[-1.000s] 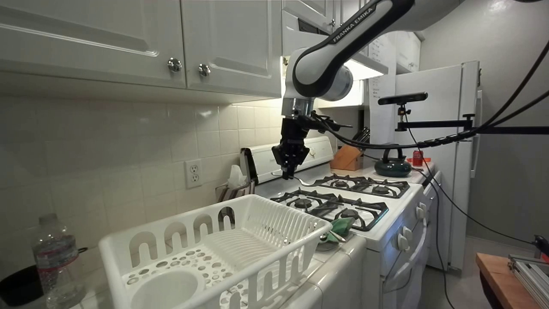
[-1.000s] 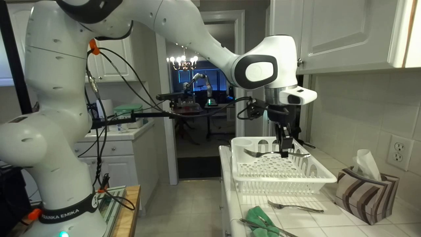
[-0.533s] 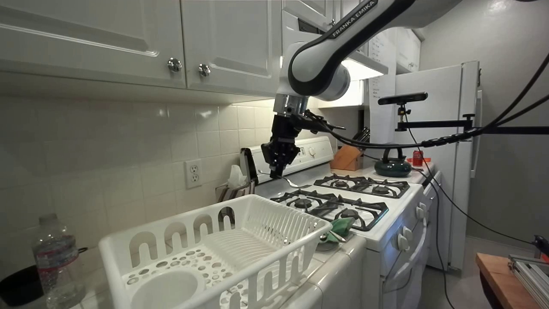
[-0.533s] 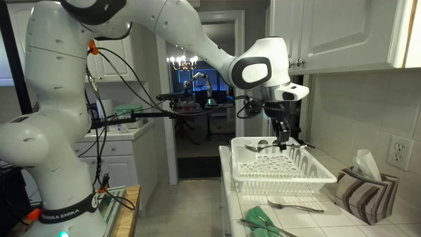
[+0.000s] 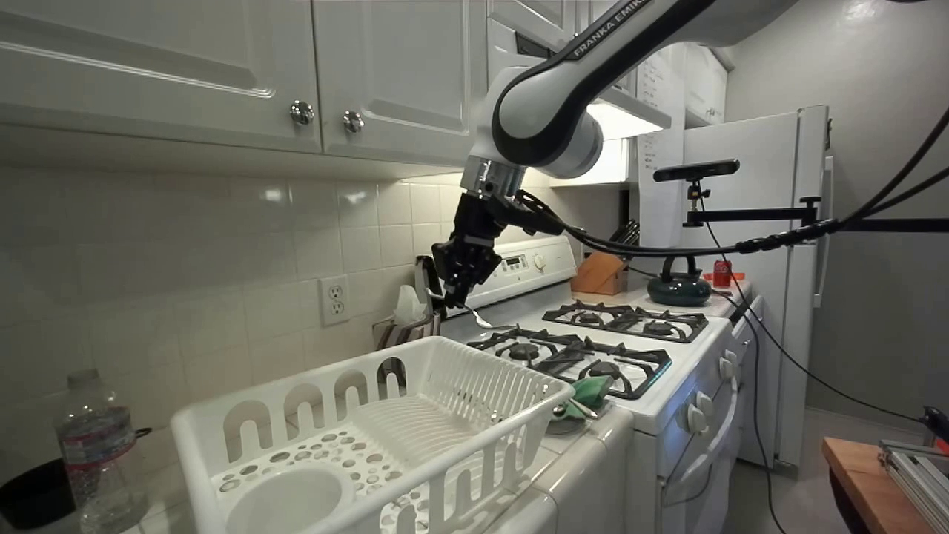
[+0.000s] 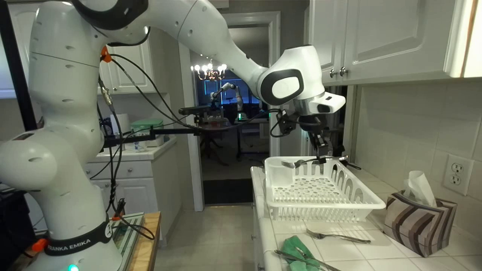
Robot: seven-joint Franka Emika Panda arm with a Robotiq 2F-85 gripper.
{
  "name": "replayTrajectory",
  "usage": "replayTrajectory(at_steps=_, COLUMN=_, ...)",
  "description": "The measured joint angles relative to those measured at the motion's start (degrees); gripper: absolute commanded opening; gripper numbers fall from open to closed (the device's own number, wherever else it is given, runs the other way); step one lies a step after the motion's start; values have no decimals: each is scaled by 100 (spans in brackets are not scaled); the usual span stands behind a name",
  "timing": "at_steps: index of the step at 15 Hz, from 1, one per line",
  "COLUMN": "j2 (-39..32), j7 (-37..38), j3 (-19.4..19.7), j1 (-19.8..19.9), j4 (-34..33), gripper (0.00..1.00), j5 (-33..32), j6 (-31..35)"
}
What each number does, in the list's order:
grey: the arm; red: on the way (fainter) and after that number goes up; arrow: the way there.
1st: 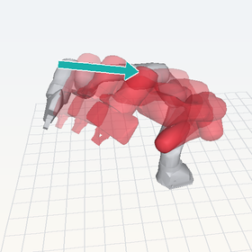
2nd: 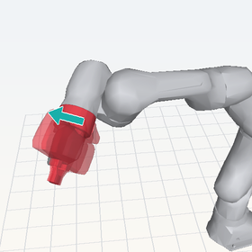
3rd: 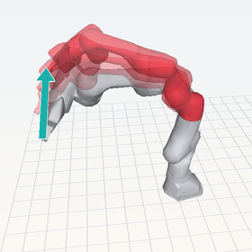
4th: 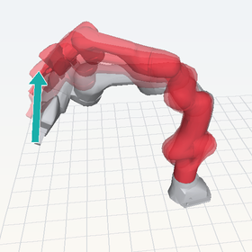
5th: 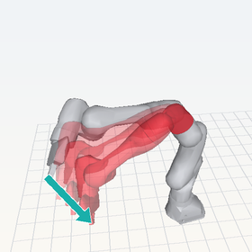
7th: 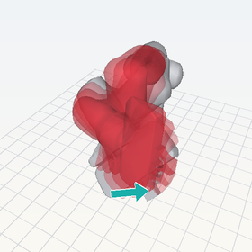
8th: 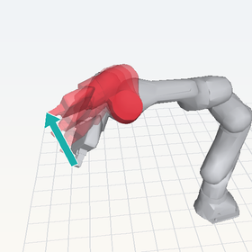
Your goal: Put the middle fork in the middle section of the white object
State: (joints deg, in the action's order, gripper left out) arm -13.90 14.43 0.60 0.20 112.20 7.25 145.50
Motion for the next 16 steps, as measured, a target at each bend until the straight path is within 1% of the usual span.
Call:
replayTrajectory(at_steps=5, j2=-2, j7=49, j3=-59, j1=-210, j4=177, gripper=4, j5=-1, j6=421)
replayTrajectory(at_steps=9, j2=-4, j7=293, j3=-73, j1=-466, j4=191, gripper=4, j5=-28, j6=777)
replayTrajectory(at_steps=13, j2=-19, j7=805, j3=-53, j1=-775, j4=286, gripper=4, j5=-199, j6=1396)
replayTrajectory(at_steps=16, j2=-67, j7=1498, j3=123, j1=-1100, j4=368, gripper=4, j5=-611, j6=1768)
